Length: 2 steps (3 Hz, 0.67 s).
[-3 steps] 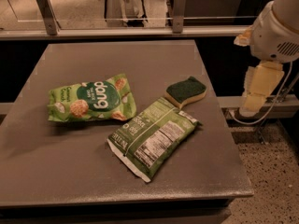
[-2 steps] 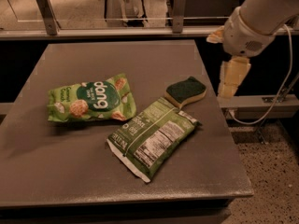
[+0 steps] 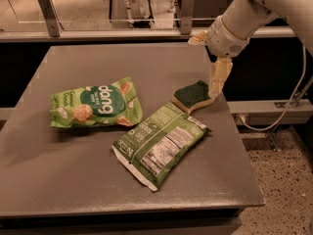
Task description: Pick sponge
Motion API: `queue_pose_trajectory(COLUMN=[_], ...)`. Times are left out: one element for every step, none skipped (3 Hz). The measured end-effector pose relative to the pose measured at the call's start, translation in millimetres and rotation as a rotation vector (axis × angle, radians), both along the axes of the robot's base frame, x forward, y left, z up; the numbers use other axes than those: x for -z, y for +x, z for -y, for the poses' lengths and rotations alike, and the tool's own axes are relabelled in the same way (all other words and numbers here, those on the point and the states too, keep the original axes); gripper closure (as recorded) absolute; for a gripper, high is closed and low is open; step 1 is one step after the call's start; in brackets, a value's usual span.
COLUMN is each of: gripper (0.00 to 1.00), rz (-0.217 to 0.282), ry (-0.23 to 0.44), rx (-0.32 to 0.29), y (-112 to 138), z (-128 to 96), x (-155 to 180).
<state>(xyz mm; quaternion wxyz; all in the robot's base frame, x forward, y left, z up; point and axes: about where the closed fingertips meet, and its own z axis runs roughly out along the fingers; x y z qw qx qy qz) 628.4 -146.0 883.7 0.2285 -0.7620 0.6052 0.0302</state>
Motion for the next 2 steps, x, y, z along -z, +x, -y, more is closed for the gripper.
queue_pose_trajectory(gripper=[0.0, 0.0], rz=[-0.064, -0.135], ry=[-0.019, -0.057], rx=[-0.053, -0.11], y=[-5.5, -22.1], z=[-9.9, -28.1], x=[15.1, 31.7])
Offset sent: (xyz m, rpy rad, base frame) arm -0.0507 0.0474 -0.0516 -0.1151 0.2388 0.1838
